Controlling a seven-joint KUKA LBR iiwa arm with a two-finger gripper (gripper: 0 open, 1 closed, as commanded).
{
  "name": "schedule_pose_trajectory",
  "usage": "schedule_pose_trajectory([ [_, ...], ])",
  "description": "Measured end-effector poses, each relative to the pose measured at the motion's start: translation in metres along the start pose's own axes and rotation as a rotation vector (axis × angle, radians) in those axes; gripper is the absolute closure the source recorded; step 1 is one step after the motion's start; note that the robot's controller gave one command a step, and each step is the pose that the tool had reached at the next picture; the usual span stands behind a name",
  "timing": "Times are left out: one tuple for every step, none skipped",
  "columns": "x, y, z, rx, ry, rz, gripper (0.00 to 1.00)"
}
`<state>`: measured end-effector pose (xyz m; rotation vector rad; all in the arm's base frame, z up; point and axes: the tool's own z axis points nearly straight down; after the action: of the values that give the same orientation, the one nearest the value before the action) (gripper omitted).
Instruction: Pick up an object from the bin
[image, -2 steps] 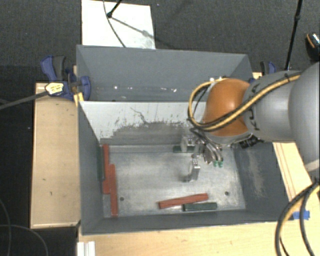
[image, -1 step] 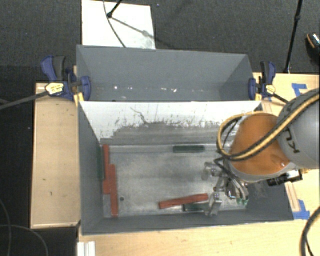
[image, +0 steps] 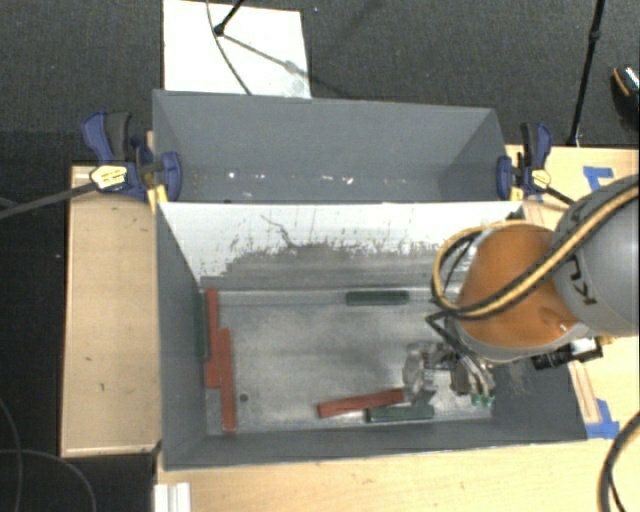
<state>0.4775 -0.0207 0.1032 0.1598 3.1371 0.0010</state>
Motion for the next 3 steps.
schedule_pose_trajectory([
  [-0.008,0.009,0.032,0.002,0.005,-0.097,1.00],
  [-0.015,-0.003,-0.097,0.001,-0.010,-0.230,1.00],
  [-0.013,-0.003,-0.093,0.000,-0.002,-0.228,0.00],
])
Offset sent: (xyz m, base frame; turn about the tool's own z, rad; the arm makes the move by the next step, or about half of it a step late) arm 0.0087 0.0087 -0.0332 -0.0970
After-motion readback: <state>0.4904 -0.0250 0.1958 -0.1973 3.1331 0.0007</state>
